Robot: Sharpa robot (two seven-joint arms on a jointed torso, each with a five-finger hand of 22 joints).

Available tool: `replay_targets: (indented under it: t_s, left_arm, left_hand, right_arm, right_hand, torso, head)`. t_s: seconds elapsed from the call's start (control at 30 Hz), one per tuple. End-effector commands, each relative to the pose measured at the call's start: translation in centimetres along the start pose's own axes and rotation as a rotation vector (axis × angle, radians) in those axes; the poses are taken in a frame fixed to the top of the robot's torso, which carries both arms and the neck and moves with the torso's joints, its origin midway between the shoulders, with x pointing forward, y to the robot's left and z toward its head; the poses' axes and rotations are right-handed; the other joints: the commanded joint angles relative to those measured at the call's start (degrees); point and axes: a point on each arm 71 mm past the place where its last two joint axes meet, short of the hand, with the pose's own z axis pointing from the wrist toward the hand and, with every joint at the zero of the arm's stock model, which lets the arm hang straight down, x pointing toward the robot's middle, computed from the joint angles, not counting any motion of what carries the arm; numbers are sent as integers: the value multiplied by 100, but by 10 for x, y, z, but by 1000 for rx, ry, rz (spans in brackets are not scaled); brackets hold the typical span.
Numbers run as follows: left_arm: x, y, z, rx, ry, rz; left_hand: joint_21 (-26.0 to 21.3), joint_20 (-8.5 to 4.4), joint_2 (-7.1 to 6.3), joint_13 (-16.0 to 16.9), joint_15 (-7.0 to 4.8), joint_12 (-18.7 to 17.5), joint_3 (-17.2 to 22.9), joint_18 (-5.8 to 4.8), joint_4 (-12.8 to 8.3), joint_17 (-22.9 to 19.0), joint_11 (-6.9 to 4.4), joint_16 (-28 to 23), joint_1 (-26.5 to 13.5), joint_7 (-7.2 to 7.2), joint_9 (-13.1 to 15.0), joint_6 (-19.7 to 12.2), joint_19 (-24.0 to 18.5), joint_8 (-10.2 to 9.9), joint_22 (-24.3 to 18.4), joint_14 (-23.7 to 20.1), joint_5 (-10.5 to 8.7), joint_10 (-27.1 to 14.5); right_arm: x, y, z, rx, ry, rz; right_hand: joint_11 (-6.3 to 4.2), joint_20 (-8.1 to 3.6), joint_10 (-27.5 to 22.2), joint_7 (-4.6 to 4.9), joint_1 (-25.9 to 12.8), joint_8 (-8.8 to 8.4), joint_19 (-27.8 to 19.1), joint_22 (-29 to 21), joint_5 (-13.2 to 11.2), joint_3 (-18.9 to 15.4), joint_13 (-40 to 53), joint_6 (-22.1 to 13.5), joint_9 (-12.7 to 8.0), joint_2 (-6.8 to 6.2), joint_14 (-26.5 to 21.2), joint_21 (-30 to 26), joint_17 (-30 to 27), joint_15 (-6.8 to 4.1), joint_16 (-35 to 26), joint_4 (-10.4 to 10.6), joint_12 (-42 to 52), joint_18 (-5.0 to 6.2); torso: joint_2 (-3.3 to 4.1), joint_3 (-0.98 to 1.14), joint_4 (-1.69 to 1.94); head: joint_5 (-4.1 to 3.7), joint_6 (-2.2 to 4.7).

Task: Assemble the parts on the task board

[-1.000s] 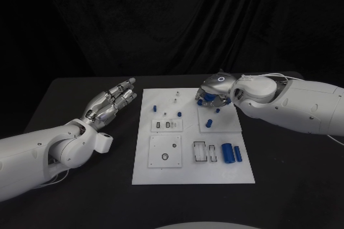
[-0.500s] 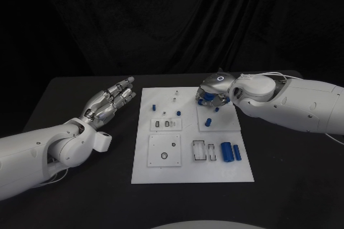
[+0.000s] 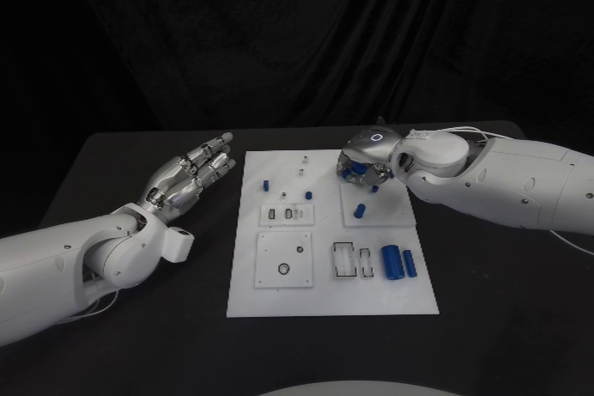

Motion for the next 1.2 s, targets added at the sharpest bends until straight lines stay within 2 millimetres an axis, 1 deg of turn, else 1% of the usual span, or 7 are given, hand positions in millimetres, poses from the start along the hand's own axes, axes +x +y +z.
replay_targets:
  t_s: [0.03, 0.27, 0.37, 0.53, 0.83, 0.97, 1.2]
  left_arm:
    - [1, -6, 0, 78, 16, -7]
    - [1, -5, 1, 76, 18, -8]
    - [1, -5, 1, 75, 18, -8]
    - [0, -5, 0, 71, 16, -7]
    - [0, -5, 1, 77, 10, -1]
    - [1, -5, 2, 85, 8, 2]
    - [2, -5, 4, 94, 7, 5]
  left_hand:
    - [27, 60, 18, 8, 47, 31, 22, 51, -16, -10, 46, -21, 62, 33, 8, 33, 2, 34, 8, -13, 21, 6]
    - [28, 69, 17, 8, 55, 33, 23, 50, -21, -10, 48, -21, 73, 60, 11, 57, 3, 39, 8, -13, 21, 7]
    - [29, 75, 17, 9, 58, 36, 25, 50, -25, -10, 48, -21, 84, 81, 14, 78, 5, 44, 9, -13, 22, 8]
    - [30, 77, 17, 8, 59, 34, 26, 50, -27, -10, 49, -21, 89, 90, 15, 90, 6, 47, 10, -13, 22, 7]
    - [33, 78, 12, 10, 27, 45, 25, 55, -29, -10, 43, -21, 118, 150, 32, 227, 8, 81, 10, -13, 21, 11]
    - [30, 52, 6, 11, -51, 51, 20, 62, -22, -10, 39, -21, 134, 133, 30, 228, 5, 86, 8, -13, 21, 12]
    - [28, 34, 4, 10, -73, 50, 18, 64, -20, -10, 28, -21, 149, 74, 18, 152, 1, 69, 5, -13, 21, 11]
  right_arm:
    - [2, 0, 0, 5, -9, 0]
    - [2, 1, 1, -6, -26, 0]
    - [0, 1, 0, -9, -52, 0]
    - [-5, 0, -4, -7, -93, 3]
    - [-32, 3, -6, -4, -173, 56]
    - [-40, 6, -2, -10, -196, 67]
    - [-45, 9, 11, -12, -188, 63]
  right_hand:
    - [-60, -67, 190, 34, 79, 57, 2, 24, -3, 74, 7, 92, 102, -3, -2, 34, -2, -66, 16, -25, 40, -44]
    - [-178, -140, 568, 130, 134, 182, -7, 66, -12, 127, 16, 289, 300, 11, -11, 32, -26, -141, -15, -118, 71, -46]
    - [-192, -164, 698, 142, 160, 238, 38, 148, -12, 138, 16, 369, 397, 19, 23, 83, 43, -160, 29, -160, 64, -63]
    - [-187, -176, 792, 159, 150, 281, 75, 208, -16, 129, 12, 427, 481, 11, 55, 121, 93, -166, 62, -170, 48, -75]
    - [-154, -176, 833, 195, 173, 256, 90, 238, -7, 164, -2, 367, 540, 41, 69, 132, 106, -157, 66, -177, 1, -80]
    - [-142, -173, 827, 210, 197, 248, 95, 249, -6, 182, -9, 348, 560, 45, 74, 137, 118, -152, 72, -194, -21, -82]
    - [-112, -162, 802, 239, 162, 224, 92, 252, -12, 170, -20, 302, 588, 20, 70, 131, 97, -134, 55, -175, -54, -83]
  torso:
    - [2, -1, 15]
    - [0, -3, 2]
    - [2, -3, -3]
    - [2, -5, -1]
    - [0, -5, -6]
    - [0, -7, -3]
    - [2, -4, -5]
  head:
    - [-9, -3]
    - [7, 6]
    - [32, 23]
    - [90, 94]
    - [175, 174]
    - [197, 202]
    - [258, 225]
